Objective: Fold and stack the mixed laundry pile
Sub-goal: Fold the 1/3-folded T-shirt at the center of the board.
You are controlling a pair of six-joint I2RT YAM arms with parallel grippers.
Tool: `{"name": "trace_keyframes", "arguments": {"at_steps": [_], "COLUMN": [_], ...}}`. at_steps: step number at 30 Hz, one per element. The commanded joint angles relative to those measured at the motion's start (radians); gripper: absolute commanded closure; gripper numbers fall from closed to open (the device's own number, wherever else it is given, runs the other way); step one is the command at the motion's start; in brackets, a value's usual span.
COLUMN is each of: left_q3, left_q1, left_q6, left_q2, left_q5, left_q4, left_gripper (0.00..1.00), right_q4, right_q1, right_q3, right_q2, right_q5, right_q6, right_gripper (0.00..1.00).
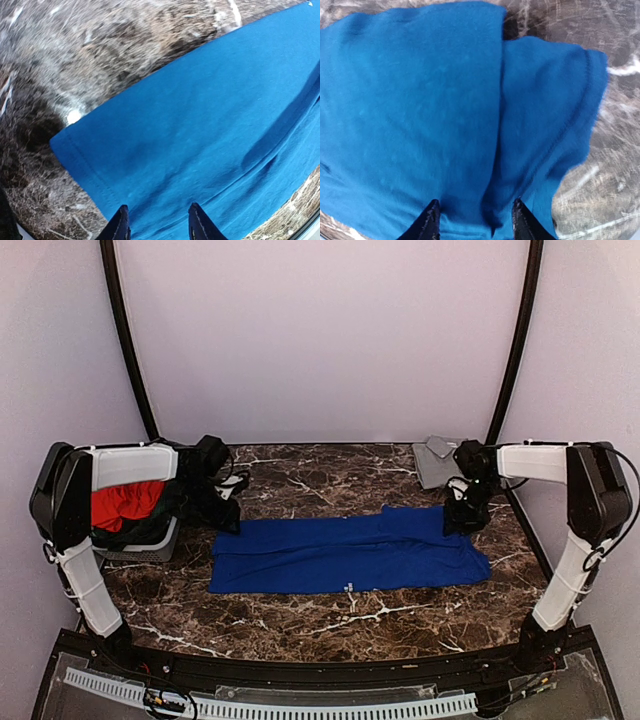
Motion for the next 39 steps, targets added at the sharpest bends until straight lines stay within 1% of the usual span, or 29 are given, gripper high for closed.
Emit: {"name": "trace_keyframes", "arguments": {"at_steps": [1, 3, 5, 7, 9, 12, 13, 15, 18, 20, 23, 29, 36, 39], "left_q3": [0.008, 0.011, 0.011, 0.013, 0.022, 0.07, 0.087, 0.166, 0.364, 0.457, 0.539, 0.698, 0.817, 0.902], "left_q1": [-0.023, -0.028, -0.031, -0.041, -0.059, -0.097, -0.121, -0.162, -0.218, -0.25, -0.279, -0.318, -0.349, -0.353], "left_q6": [-0.002, -0.005, -0.048, -0.102, -0.176, -0.277, -0.323, -0.366, -0.395, -0.416, -0.479, -0.525, -0.574, -0.584], "left_q2": [-0.068, -0.083, -0.098, -0.103, -0.094, -0.026, -0.003, 0.083, 0.253, 0.333, 0.42, 0.588, 0.702, 0.761], "left_q5": [0.013, 0.04, 0.084, 0.129, 0.169, 0.25, 0.257, 0.282, 0.276, 0.282, 0.314, 0.354, 0.378, 0.385], "left_q4": [0.025, 0.046, 0.089, 0.162, 0.293, 0.434, 0.492, 0.534, 0.509, 0.506, 0.543, 0.55, 0.562, 0.541], "left_gripper": [0.6, 0.6, 0.59, 0.58, 0.58, 0.57, 0.58, 0.58, 0.59, 0.59, 0.6, 0.6, 0.62, 0.62], "right_q4": [-0.031, -0.015, 0.003, 0.033, 0.072, 0.1, 0.106, 0.116, 0.138, 0.15, 0.16, 0.174, 0.192, 0.196], "right_q1": [0.005, 0.002, -0.009, -0.021, -0.037, -0.057, -0.064, -0.073, -0.085, -0.098, -0.113, -0.122, -0.122, -0.124], "right_q3": [0.021, 0.035, 0.062, 0.085, 0.102, 0.121, 0.124, 0.123, 0.109, 0.102, 0.101, 0.121, 0.126, 0.134], "right_q2": [-0.108, -0.113, -0.09, -0.065, -0.037, 0.004, 0.013, 0.016, 0.011, 0.015, 0.028, 0.077, 0.098, 0.11], "right_q5": [-0.007, -0.001, -0.011, -0.046, -0.092, -0.127, -0.138, -0.152, -0.178, -0.193, -0.198, -0.196, -0.21, -0.208], "right_q6": [-0.003, 0.001, 0.009, 0.016, 0.023, 0.025, 0.025, 0.028, 0.034, 0.038, 0.04, 0.027, 0.03, 0.031], "right_gripper": [0.52, 0.49, 0.5, 0.51, 0.53, 0.56, 0.56, 0.57, 0.59, 0.59, 0.6, 0.62, 0.66, 0.66]}}
